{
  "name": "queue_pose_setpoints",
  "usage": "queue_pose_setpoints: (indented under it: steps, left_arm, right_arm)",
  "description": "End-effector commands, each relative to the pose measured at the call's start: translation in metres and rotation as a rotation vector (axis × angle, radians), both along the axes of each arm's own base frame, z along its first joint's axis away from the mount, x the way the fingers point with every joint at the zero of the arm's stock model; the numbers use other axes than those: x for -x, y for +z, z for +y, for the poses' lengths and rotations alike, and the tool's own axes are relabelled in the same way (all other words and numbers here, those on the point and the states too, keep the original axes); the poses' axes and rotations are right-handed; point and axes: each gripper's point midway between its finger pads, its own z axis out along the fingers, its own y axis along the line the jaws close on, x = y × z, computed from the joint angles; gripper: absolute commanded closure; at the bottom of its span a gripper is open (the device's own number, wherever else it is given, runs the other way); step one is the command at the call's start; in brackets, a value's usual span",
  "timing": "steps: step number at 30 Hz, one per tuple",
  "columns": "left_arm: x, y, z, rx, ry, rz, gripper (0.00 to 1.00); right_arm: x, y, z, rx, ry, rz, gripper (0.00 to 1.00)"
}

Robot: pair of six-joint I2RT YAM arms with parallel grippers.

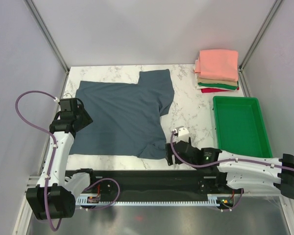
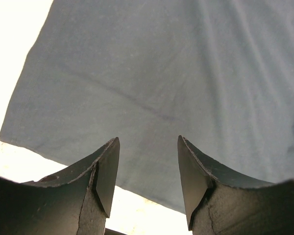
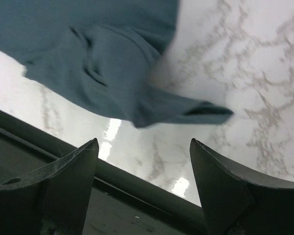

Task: Fold and stack the t-shirts
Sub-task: Flatten the tshirt out

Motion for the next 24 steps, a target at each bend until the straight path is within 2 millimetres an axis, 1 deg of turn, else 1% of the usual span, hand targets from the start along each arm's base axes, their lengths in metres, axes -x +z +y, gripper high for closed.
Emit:
queue_pose_setpoints:
  steps: [1,2,3,4,5,6,7,8,9,10,11,12,14,15,18,24]
  left_arm:
    - [-0.006,0.01,-0.004,0.028,-0.002,-0.062,0.42]
    - [-0.006,0.01,-0.005,0.029,-0.008,-0.065,0.42]
    - [-0.006,0.01,-0.005,0.033,-0.012,-0.065,0.43]
    - [-0.006,0.012,-0.006,0.034,-0.015,-0.071,0.43]
    - [-0.006,0.012,-0.007,0.035,-0.021,-0.072,0.43]
    - [-0.006,0.013,-0.008,0.039,-0.025,-0.079,0.43]
    - [-0.006,0.014,-0.009,0.04,-0.03,-0.083,0.43]
    - [-0.005,0.016,-0.009,0.04,-0.031,-0.089,0.43]
    - [-0.006,0.016,-0.01,0.042,-0.036,-0.092,0.43]
    - [-0.006,0.017,-0.01,0.043,-0.039,-0.095,0.43]
    - [-0.006,0.018,-0.011,0.043,-0.041,-0.101,0.43]
    - [-0.006,0.018,-0.012,0.047,-0.046,-0.102,0.43]
    - [-0.006,0.019,-0.013,0.049,-0.054,-0.106,0.43]
    - [-0.006,0.02,-0.012,0.048,-0.053,-0.11,0.43]
    - [-0.006,0.022,-0.014,0.05,-0.059,-0.12,0.43]
    - [-0.007,0.025,-0.017,0.062,-0.074,-0.133,0.43]
  right_arm:
    - [-0.017,0.051,0.047,-0.066,0.076,-0.104,0.18]
    - [-0.021,0.066,0.061,-0.071,0.114,-0.132,0.18]
    - [-0.022,0.07,0.069,-0.067,0.135,-0.137,0.18]
    - [-0.021,0.061,0.078,-0.033,0.167,-0.118,0.19]
    - [-0.026,0.074,0.093,-0.056,0.183,-0.136,0.18]
    - [-0.028,0.062,0.1,-0.012,0.211,-0.129,0.18]
    - [-0.03,0.061,0.108,-0.005,0.227,-0.132,0.18]
    - [-0.035,0.068,0.121,-0.017,0.236,-0.147,0.18]
    - [-0.038,0.051,0.127,0.035,0.25,-0.133,0.17]
    - [-0.041,0.045,0.132,0.059,0.271,-0.134,0.17]
    - [-0.046,0.045,0.142,0.061,0.278,-0.133,0.17]
    - [-0.052,0.023,0.143,0.113,0.279,-0.105,0.18]
    - [-0.058,0.014,0.151,0.128,0.291,-0.097,0.19]
    - [-0.062,0.002,0.15,0.16,0.284,-0.084,0.19]
    - [-0.068,-0.01,0.147,0.182,0.271,-0.073,0.22]
    - [-0.071,-0.02,0.143,0.21,0.266,-0.068,0.3]
